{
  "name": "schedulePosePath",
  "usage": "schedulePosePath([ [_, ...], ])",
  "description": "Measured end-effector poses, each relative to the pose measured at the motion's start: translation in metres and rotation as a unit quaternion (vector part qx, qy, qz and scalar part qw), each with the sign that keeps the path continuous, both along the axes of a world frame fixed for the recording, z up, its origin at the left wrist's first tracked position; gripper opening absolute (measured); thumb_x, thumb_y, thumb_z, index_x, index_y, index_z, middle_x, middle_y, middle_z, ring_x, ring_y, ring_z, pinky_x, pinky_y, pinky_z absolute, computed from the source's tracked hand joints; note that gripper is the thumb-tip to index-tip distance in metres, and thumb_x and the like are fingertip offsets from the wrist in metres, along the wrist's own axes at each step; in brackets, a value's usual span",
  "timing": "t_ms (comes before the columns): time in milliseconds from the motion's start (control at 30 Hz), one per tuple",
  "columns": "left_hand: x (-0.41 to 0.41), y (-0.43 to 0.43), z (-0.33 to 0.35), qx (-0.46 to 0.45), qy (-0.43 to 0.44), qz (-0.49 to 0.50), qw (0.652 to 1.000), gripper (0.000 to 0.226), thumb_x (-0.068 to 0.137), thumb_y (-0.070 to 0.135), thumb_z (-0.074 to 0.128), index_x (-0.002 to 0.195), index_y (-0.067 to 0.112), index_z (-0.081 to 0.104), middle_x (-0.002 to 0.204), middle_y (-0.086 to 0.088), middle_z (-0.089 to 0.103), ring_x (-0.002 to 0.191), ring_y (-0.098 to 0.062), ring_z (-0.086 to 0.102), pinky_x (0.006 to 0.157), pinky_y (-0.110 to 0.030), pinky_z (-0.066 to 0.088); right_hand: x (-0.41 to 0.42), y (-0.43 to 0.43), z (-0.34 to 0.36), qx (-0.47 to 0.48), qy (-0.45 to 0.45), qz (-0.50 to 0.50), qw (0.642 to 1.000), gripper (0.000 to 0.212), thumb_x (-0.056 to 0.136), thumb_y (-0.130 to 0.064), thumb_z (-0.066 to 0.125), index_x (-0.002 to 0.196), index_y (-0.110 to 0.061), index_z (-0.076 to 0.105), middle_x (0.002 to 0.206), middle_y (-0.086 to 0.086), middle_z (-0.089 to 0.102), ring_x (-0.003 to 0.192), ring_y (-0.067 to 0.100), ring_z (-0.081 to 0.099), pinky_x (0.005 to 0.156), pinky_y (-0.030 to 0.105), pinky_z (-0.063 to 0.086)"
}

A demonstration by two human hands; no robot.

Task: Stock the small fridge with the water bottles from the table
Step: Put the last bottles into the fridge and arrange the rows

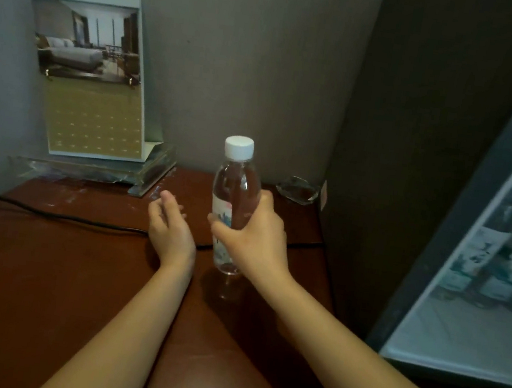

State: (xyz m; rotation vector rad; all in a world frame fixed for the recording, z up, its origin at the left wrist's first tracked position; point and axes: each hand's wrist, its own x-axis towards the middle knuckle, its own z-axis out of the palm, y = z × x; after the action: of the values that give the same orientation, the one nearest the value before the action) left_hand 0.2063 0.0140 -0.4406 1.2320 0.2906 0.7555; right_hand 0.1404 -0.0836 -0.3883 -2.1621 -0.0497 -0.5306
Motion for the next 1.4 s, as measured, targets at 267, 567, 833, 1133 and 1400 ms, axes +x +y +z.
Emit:
schedulePosePath([
  [267, -0.003, 0.0, -0.001, 0.029, 0.005, -0.022, 0.999, 0.04, 0.1, 0.041, 0.029, 0.088, 0.014, 0.056, 0.068, 0.001, 0.054, 0.061, -0.014, 0.051, 0.064, -0.031, 0.042, -0.039, -0.026, -0.026, 0.036, 0.024, -0.003, 0.999, 0.055, 0.069, -0.042, 0.075, 0.111, -0.022, 0.045, 0.104, -0.004, 0.067, 0.095, 0.015, 0.066, 0.081, 0.036, 0.056],
  [567, -0.036, -0.022, 0.029, 0.148, -0.077, -0.287, 0.943, 0.057, 0.076, 0.068, 0.046, 0.086, 0.015, 0.064, 0.067, 0.006, 0.069, 0.063, 0.001, 0.063, 0.058, -0.014, 0.049, -0.048, -0.03, -0.034, 0.031, 0.027, 0.021, 0.999, 0.057, 0.07, -0.039, 0.075, 0.114, -0.021, 0.044, 0.108, 0.001, 0.066, 0.099, 0.021, 0.066, 0.082, 0.039, 0.055],
  [833, -0.082, -0.035, 0.079, 0.242, -0.033, -0.407, 0.88, 0.013, 0.077, 0.028, 0.066, 0.084, 0.018, 0.063, 0.083, -0.001, 0.069, 0.082, -0.012, 0.062, 0.074, -0.028, 0.049, -0.055, -0.035, -0.026, 0.044, 0.077, 0.058, 0.994, 0.052, 0.071, -0.035, 0.073, 0.11, -0.016, 0.044, 0.108, 0.009, 0.064, 0.099, 0.03, 0.064, 0.082, 0.042, 0.054],
  [1133, -0.141, -0.045, 0.076, 0.179, -0.027, -0.373, 0.91, 0.012, 0.076, 0.02, 0.071, 0.082, 0.013, 0.063, 0.076, -0.002, 0.068, 0.075, -0.009, 0.064, 0.073, -0.028, 0.049, -0.107, -0.042, -0.022, 0.061, 0.106, 0.09, 0.988, 0.048, 0.071, -0.03, 0.074, 0.104, -0.028, 0.039, 0.1, -0.005, 0.062, 0.095, 0.017, 0.065, 0.08, 0.032, 0.055],
  [1400, -0.21, -0.077, 0.076, 0.2, -0.026, -0.38, 0.903, 0.009, 0.087, 0.018, 0.061, 0.093, 0.011, 0.061, 0.088, -0.007, 0.064, 0.083, -0.014, 0.061, 0.076, -0.024, 0.048, -0.168, -0.082, -0.028, 0.085, 0.106, 0.107, 0.985, 0.053, 0.065, -0.032, 0.075, 0.109, -0.031, 0.046, 0.103, -0.006, 0.065, 0.095, 0.01, 0.064, 0.086, 0.032, 0.055],
])
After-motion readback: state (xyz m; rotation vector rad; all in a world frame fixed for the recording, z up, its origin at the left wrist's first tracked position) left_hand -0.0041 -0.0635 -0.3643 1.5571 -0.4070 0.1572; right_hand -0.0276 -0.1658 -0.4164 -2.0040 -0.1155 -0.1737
